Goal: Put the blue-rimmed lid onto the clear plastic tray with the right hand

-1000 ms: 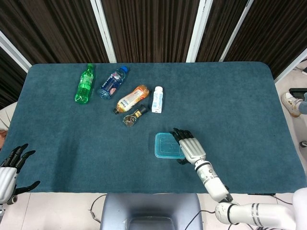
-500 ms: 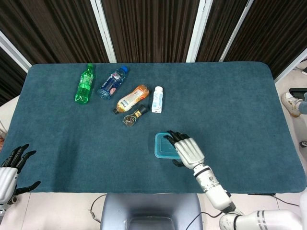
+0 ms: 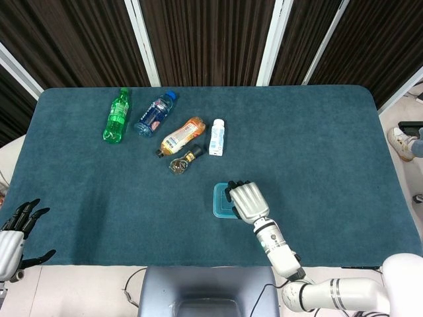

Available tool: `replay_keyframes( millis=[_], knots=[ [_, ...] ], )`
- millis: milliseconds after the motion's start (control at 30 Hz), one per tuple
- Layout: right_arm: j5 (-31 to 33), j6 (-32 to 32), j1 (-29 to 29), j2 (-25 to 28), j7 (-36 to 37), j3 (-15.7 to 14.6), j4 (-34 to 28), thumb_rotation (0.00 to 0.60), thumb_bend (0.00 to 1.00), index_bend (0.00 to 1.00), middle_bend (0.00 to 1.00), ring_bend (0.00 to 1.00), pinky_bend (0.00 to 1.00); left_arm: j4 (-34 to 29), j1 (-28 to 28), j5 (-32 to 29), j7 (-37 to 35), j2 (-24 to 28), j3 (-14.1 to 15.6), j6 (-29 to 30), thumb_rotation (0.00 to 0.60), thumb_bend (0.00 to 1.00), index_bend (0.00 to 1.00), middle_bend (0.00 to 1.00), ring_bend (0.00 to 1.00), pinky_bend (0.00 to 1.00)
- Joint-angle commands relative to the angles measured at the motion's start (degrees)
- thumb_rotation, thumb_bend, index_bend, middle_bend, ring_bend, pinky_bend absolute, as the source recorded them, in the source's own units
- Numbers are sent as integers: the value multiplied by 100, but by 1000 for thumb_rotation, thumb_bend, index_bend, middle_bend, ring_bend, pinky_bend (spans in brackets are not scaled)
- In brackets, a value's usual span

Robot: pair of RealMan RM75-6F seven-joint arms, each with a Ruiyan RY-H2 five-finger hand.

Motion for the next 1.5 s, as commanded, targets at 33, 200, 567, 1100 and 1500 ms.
replay_keyframes(
  millis=[33, 200, 567, 1100, 1500],
  knots=[
    [31, -92, 49, -73, 61, 7, 149, 600, 451, 656, 447, 458, 603, -7, -4, -7, 10, 0, -3, -8, 600, 445, 194, 52, 25, 245],
    [-23, -261, 97, -163, 253, -12, 384, 600, 451, 640, 446, 449, 600, -6, -5, 1, -4, 7, 3, -9, 600, 444, 194, 53, 26, 245],
    [-121, -495, 87, -211, 519, -169, 631, 600, 452, 619, 446, 434, 589, 4, 4, 23, -46, 17, 8, 20, 600, 445, 194, 60, 36, 245],
    [-430, -540, -10, -158, 854, -305, 740, 600, 451, 603, 446, 418, 573, 30, 21, 55, -93, 21, 23, 58, 600, 444, 194, 66, 41, 246],
    [-1786, 208, -389, 168, 1370, -573, 314, 600, 452, 600, 446, 413, 569, 36, 26, 90, -69, 10, 39, 72, 600, 445, 195, 67, 41, 246]
  ],
)
